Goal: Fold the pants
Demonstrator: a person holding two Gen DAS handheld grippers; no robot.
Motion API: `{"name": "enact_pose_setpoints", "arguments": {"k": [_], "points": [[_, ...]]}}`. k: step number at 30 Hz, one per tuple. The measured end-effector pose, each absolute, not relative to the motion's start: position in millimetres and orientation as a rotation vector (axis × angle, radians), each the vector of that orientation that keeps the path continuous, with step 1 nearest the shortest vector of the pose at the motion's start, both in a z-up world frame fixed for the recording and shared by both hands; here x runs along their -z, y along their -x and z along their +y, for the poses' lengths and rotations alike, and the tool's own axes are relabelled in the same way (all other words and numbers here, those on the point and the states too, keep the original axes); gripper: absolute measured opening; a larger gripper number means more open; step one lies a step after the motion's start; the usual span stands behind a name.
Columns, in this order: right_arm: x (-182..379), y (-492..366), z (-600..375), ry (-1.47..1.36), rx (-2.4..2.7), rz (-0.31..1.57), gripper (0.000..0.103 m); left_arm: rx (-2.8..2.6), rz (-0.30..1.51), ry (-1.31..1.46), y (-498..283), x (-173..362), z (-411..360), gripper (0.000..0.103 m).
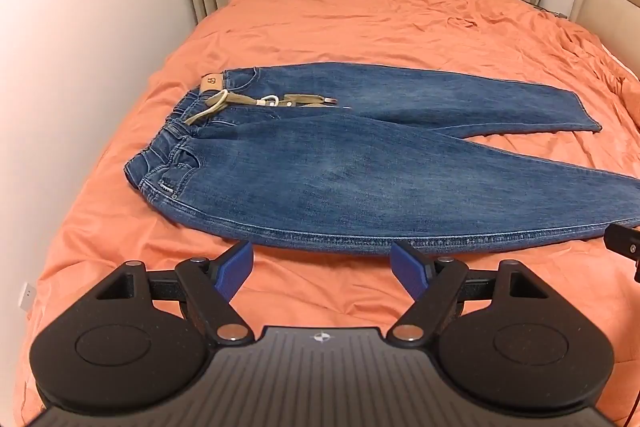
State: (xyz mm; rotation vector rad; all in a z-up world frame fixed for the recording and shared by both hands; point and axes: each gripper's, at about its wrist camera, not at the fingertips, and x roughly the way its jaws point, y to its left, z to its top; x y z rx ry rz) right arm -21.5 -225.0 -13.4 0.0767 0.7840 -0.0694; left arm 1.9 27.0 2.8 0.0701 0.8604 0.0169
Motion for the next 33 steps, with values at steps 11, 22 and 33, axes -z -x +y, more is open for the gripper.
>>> {"name": "enact_pose_setpoints", "arguments": {"k": [11, 22, 33], "points": [[12.0, 21.1, -224.1, -0.071, 0.074, 0.782, 0.098, 0.008, 0.871, -0.078, -3.6, 2.3, 18.8, 0.091], [10.2, 21.6, -221.6, -0.062, 0.075, 0.78, 0.098, 0.002, 0.866, -0.076, -3.3, 2.2, 18.9, 0.092], [5.4, 25.0, -224.1, -0.048, 0.09, 0.768, 0.098, 0.009, 0.866, -0.075, -2.1, 1.8, 19.9, 0.092]]}}
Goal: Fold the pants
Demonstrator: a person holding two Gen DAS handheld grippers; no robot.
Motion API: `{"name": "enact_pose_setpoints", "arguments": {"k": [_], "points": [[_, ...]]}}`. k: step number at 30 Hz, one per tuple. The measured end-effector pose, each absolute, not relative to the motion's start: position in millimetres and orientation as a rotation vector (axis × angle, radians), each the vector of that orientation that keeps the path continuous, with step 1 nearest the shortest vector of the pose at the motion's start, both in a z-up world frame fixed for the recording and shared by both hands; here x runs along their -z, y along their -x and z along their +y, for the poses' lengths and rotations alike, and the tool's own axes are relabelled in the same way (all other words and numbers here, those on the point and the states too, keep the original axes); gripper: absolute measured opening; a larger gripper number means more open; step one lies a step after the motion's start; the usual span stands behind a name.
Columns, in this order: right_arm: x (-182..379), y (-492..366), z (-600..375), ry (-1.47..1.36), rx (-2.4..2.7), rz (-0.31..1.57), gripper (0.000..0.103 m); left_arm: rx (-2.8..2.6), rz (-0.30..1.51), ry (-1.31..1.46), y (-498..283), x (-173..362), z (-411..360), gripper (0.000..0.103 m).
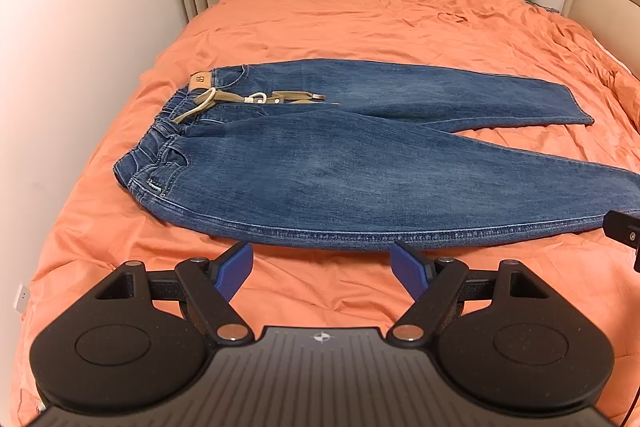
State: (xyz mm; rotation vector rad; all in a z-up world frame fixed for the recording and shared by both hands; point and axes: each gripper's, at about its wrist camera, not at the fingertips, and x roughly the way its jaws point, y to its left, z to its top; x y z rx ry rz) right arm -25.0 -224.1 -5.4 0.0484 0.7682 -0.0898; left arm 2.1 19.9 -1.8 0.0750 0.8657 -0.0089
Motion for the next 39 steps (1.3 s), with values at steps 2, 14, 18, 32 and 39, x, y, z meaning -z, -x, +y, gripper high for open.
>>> {"name": "enact_pose_setpoints", "arguments": {"k": [2, 14, 18, 32, 39], "points": [[5.0, 25.6, -224.8, -0.047, 0.09, 0.768, 0.098, 0.012, 0.865, -0.076, -1.5, 2.3, 18.9, 0.092], [3.9, 28.9, -225.6, -0.053, 0.088, 0.773, 0.098, 0.026, 0.867, -0.082, 2.4, 1.5, 15.8, 0.092], [3.7, 31.3, -225.2, -0.058, 0.082, 0.776, 0.098, 0.033, 0.866, -0.079, 3.6, 1.1, 14.7, 0.092], [2.5, 35.0, -221.9, -0.059, 0.065, 0.781, 0.098, 0.048, 0.868, -0.083, 7.2, 0.6, 10.9, 0.092], [2.9, 33.5, -219.9, -0.057, 0.053, 0.785, 0.098, 0.048, 0.871, -0.084, 9.5, 1.3, 12.5, 0.092]]}}
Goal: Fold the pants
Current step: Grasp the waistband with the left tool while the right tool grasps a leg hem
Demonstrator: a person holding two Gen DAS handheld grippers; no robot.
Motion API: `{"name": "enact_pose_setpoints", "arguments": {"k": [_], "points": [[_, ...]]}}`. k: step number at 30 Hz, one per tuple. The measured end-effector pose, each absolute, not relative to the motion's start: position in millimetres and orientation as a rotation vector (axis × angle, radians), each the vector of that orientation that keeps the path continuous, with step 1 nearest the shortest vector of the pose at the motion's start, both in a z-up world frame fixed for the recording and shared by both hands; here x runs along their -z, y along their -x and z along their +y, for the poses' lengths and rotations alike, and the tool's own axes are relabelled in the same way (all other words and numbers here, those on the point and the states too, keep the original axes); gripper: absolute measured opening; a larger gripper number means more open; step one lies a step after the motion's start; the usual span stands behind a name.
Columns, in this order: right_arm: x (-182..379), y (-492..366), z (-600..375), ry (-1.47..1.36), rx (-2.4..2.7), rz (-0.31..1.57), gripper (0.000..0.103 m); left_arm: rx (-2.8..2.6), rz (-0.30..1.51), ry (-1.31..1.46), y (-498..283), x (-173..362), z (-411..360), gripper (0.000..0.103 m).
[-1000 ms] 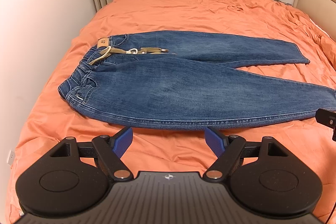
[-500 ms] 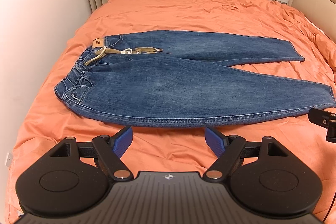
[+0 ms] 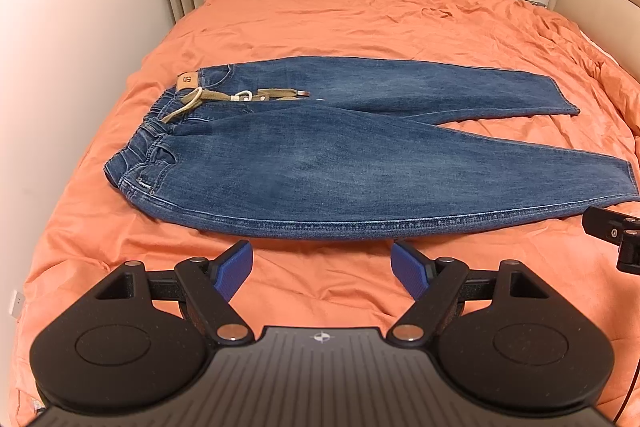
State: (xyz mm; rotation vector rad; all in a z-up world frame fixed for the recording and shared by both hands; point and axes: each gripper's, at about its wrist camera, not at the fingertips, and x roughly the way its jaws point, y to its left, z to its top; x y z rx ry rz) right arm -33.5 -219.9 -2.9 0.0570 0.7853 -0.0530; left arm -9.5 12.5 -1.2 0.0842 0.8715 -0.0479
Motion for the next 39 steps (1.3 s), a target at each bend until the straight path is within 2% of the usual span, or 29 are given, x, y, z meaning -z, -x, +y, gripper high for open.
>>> {"name": "enact_pose_setpoints", "arguments": {"k": [7, 12, 13, 18, 20, 22, 26, 28, 29, 31, 32, 34, 36, 39], "points": [[6.5, 31.1, -219.9, -0.062, 0.04, 0.798, 0.098, 0.07, 0.863, -0.097, 7.8, -0.2, 19.4, 0.09], [8.3, 24.0, -232.7, -0.036, -0.032, 0.759, 0.098, 0.14, 0.875, -0.165, -5.6, -3.7, 39.5, 0.075], [9.0, 22.9, -239.7, -0.037, -0.055, 0.731, 0.098, 0.152, 0.888, -0.178, -10.4, -3.2, 46.5, 0.068], [19.1, 0.3, -280.5, -0.006, -0.065, 0.707, 0.098, 0.149, 0.925, -0.274, -32.2, 6.5, 81.8, 0.044], [24.6, -11.5, -297.4, 0.012, -0.062, 0.725, 0.098, 0.166, 0.942, -0.34, -40.2, 13.8, 92.8, 0.04], [29.1, -22.8, -314.5, 0.021, -0.073, 0.756, 0.095, 0.166, 0.946, -0.421, -48.2, 22.1, 102.4, 0.039], [38.6, -44.7, -342.1, 0.059, -0.123, 0.845, 0.069, 0.183, 0.951, -0.652, -67.1, 46.5, 120.6, 0.039], [43.9, -53.7, -354.7, 0.085, -0.136, 0.885, 0.061, 0.234, 0.976, -0.758, -77.4, 60.7, 127.1, 0.04], [47.3, -58.0, -360.7, 0.098, -0.146, 0.909, 0.051, 0.248, 0.982, -0.794, -81.9, 67.5, 131.0, 0.04], [53.6, -66.4, -370.8, 0.141, -0.169, 0.946, 0.043, 0.274, 0.999, -0.864, -91.8, 81.8, 134.7, 0.042], [56.7, -70.5, -376.1, 0.167, -0.178, 0.964, 0.042, 0.295, 1.002, -0.913, -96.3, 91.2, 135.8, 0.044], [63.5, -75.7, -385.9, 0.195, -0.194, 1.001, 0.042, 0.308, 0.993, -1.012, -102.5, 109.8, 134.7, 0.058], [68.2, -80.8, -393.4, 0.241, -0.203, 1.034, 0.041, 0.336, 0.989, -1.122, -106.7, 129.9, 132.2, 0.065], [72.2, -81.8, -400.2, 0.344, -0.221, 1.064, 0.042, 0.35, 0.993, -1.281, -109.7, 161.6, 128.6, 0.065]]}}
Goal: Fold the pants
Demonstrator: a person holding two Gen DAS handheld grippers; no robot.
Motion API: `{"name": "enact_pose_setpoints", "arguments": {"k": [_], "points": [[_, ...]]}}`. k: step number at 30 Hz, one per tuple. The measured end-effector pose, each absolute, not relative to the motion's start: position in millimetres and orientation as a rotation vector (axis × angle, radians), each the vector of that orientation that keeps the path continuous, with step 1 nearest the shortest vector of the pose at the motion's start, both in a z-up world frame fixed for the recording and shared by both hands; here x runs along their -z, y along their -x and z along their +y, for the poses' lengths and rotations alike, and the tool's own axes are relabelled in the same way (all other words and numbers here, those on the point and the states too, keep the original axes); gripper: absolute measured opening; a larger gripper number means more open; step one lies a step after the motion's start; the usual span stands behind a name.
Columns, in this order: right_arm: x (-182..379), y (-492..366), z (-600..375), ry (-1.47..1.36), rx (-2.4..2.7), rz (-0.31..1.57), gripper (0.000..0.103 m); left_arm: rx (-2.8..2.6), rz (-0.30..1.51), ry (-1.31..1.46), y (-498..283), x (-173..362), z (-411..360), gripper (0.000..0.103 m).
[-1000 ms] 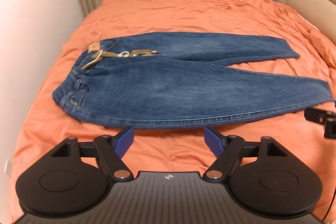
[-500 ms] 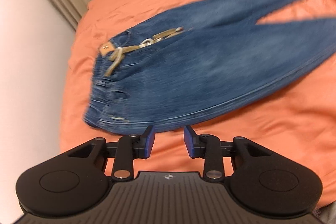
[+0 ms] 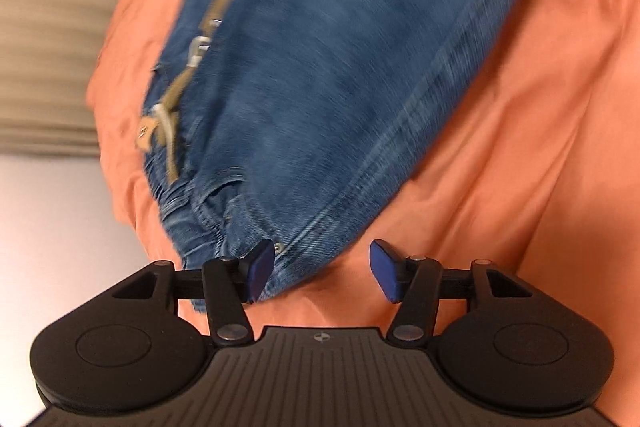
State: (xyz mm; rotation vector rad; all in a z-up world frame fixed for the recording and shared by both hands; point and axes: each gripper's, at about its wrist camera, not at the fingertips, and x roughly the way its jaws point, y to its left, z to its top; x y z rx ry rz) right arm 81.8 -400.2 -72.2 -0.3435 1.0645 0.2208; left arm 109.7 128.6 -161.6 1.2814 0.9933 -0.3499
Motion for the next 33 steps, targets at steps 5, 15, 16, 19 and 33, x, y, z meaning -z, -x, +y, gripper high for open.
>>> {"name": "enact_pose_setpoints", "arguments": {"k": [5, 15, 16, 19, 33], "points": [[76.4, -76.9, -409.0, 0.471, -0.292, 1.097, 0.043, 0.313, 0.92, -1.371, -113.9, 186.3, 124.9, 0.062], [90.6, -65.6, -430.4, 0.656, -0.298, 1.145, 0.041, 0.217, 0.855, -1.234, -124.8, 159.0, 124.5, 0.013], [93.5, -66.2, -432.4, 0.665, -0.293, 1.146, 0.041, 0.202, 0.849, -1.212, -126.9, 153.7, 124.7, 0.013], [100.2, -67.9, -433.6, 0.682, -0.298, 1.125, 0.031, 0.159, 0.835, -1.154, -130.3, 142.3, 119.1, 0.012], [69.0, -81.9, -424.0, 0.747, -0.158, 0.889, 0.0, -0.005, 0.777, -0.835, -144.9, 81.2, 112.5, 0.009]]}}
